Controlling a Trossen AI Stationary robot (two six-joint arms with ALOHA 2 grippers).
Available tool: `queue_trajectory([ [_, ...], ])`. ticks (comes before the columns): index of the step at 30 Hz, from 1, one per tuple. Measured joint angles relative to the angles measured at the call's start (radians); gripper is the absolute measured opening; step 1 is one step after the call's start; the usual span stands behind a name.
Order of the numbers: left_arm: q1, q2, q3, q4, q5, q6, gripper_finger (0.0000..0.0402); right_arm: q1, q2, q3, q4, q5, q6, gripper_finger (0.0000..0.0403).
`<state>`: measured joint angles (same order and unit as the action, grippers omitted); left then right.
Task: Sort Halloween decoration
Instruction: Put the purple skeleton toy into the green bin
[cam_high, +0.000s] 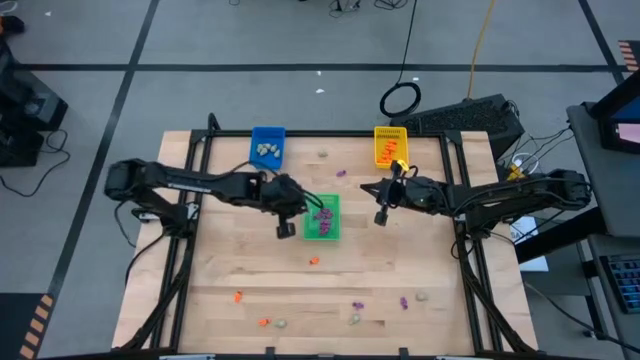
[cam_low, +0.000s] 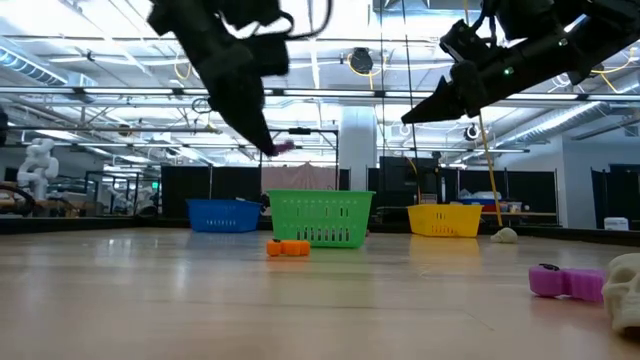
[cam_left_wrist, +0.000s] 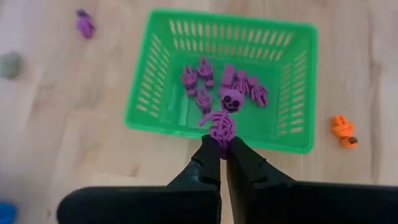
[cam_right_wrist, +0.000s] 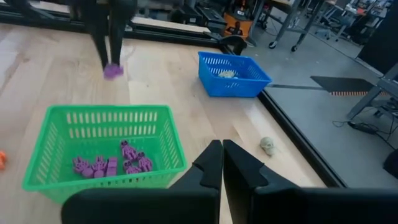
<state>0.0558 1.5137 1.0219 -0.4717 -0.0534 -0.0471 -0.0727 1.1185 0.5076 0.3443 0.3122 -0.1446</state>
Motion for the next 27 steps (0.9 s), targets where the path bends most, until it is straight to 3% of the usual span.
queue_trajectory([
  [12,0.019,0.304,0.208,-0.020,0.044,0.076,0.0002,0.000,0.000,0.000,-0.026,0.000,0.001,0.0000],
  [20,0.028,0.370,0.225,-0.017,0.061,0.080,0.0004,0.000,0.000,0.000,-0.028,0.000,0.003,0.0000],
  [27,0.025,0.378,0.225,-0.005,0.061,0.089,0.0056,0.000,0.000,0.000,-0.034,0.000,0.010,0.0000],
])
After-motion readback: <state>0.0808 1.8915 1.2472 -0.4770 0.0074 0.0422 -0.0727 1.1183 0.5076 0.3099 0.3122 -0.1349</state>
